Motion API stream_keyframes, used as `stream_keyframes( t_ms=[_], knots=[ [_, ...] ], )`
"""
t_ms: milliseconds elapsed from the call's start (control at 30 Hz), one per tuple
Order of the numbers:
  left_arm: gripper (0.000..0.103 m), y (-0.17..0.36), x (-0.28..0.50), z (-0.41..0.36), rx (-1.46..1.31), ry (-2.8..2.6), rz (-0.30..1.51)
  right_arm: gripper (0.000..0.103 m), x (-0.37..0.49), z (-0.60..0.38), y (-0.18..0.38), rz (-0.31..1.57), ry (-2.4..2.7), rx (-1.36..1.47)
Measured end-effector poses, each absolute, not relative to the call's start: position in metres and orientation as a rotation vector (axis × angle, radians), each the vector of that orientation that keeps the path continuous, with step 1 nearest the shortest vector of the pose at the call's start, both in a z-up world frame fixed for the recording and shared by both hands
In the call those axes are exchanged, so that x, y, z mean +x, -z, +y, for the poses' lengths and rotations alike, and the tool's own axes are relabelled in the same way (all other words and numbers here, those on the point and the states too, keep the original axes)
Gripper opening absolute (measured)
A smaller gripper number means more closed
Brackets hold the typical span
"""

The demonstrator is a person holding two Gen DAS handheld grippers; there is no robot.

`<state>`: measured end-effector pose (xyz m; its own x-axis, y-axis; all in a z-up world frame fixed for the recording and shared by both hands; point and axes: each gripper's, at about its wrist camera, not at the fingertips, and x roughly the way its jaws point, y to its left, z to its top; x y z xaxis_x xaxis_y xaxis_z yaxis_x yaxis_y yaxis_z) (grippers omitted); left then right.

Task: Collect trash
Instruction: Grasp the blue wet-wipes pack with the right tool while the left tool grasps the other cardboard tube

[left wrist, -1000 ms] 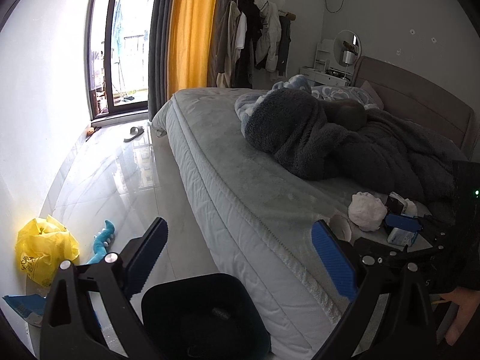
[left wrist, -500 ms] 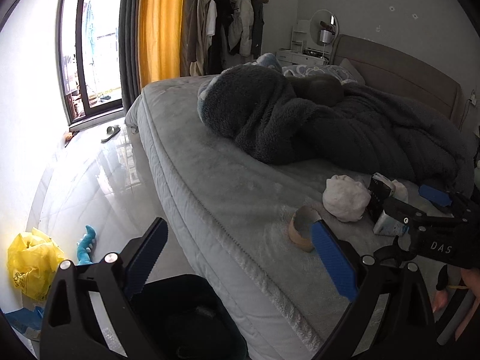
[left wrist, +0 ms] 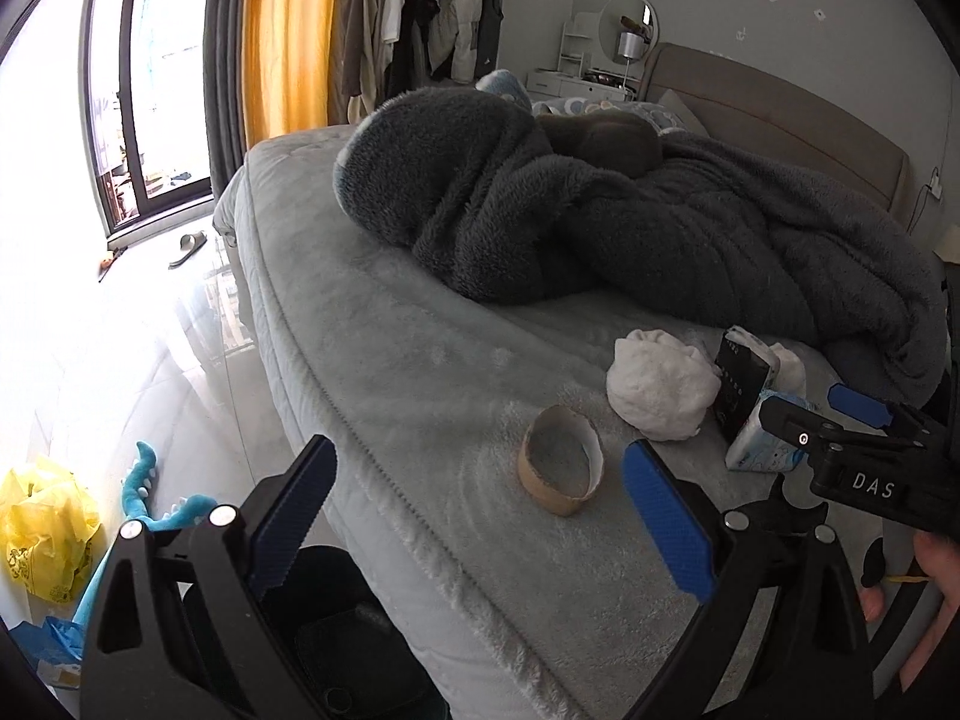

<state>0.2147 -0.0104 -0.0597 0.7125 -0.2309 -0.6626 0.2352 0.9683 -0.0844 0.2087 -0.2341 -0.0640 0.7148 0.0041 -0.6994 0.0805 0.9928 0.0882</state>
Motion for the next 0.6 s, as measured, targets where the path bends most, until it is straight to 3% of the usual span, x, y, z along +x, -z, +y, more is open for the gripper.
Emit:
stream_keyframes(
  t_ms=[333,600],
  knots=[
    [0.097,0.077,0.231,-0.039,0.055,0.280,0.779,0.098,0.226,-0.248,0.085,0.840,-0.026,0.149],
    [0.096,0.089,0.243,-0.053,0.046,0.287,0.800,0.074,0.231,-0.253,0.093,0.876,-0.034,0.143]
  ],
)
